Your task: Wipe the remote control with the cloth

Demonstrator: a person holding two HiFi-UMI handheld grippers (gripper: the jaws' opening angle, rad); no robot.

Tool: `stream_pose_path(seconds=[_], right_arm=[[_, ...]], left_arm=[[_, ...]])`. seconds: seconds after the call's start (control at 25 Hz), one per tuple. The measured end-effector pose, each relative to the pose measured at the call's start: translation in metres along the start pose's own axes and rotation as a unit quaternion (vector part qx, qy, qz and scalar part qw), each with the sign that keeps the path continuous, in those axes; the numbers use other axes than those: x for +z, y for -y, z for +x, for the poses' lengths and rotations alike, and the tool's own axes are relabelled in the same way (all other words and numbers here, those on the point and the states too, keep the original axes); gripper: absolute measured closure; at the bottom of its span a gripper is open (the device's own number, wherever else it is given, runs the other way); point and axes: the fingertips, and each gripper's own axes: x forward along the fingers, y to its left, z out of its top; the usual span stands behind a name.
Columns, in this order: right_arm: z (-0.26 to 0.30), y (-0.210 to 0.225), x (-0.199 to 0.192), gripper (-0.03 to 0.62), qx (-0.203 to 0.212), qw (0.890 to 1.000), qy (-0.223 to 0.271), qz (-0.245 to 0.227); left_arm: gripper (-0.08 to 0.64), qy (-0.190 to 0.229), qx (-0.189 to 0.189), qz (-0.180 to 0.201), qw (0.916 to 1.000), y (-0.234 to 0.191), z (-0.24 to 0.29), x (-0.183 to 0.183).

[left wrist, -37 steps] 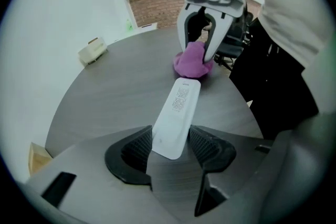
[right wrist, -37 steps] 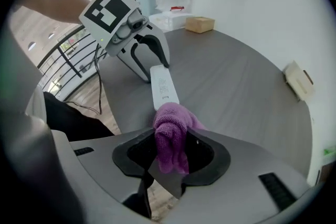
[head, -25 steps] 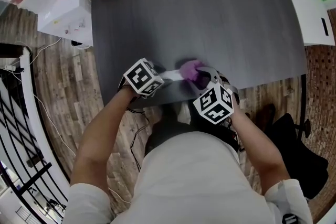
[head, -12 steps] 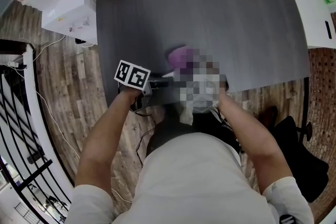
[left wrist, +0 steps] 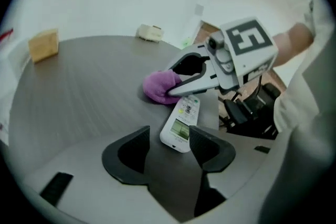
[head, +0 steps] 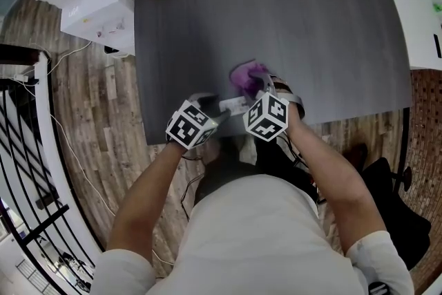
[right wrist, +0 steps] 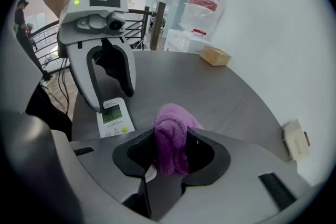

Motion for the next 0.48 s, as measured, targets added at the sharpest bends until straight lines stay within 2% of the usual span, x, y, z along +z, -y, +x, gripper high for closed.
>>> stream_pose_path(seconds=[0.08, 0.16, 0.24, 0.32, 0.4, 0.48], right_arm=[[-0.003, 0.003, 0.002, 0.445, -0.001, 1.000, 0.000, 0.003], [-0.011, 0.006, 0.010, 0.445, 0.000, 1.000, 0.006, 0.009], [-0.026, -0.002, 0.021, 0.445, 0.021, 1.000, 0.013, 0.015], [-0.043, -0.023, 0.029, 0.445, 0.060, 0.998, 0.014, 0.002], [-0.051, -0.049, 0.032, 0.445, 0.094, 0.995, 0.006, -0.031], [-0.051, -0.067, 0.036, 0.445, 0.109, 0.992, -0.001, -0.058]], left_arm=[[0.317, -0.005, 0.031, 0.083, 0.9961, 0.004, -0.004, 0.001], [0.282, -0.018, 0.044, 0.163, 0.9854, 0.011, -0.002, -0.002], [0.267, -0.035, 0.045, 0.213, 0.9755, 0.017, 0.004, -0.008], [0.267, -0.045, 0.043, 0.224, 0.9725, 0.017, 0.010, -0.013], [0.267, -0.047, 0.040, 0.217, 0.9742, 0.015, 0.014, -0.015], [0.267, -0.043, 0.041, 0.213, 0.9753, 0.013, 0.014, -0.015]])
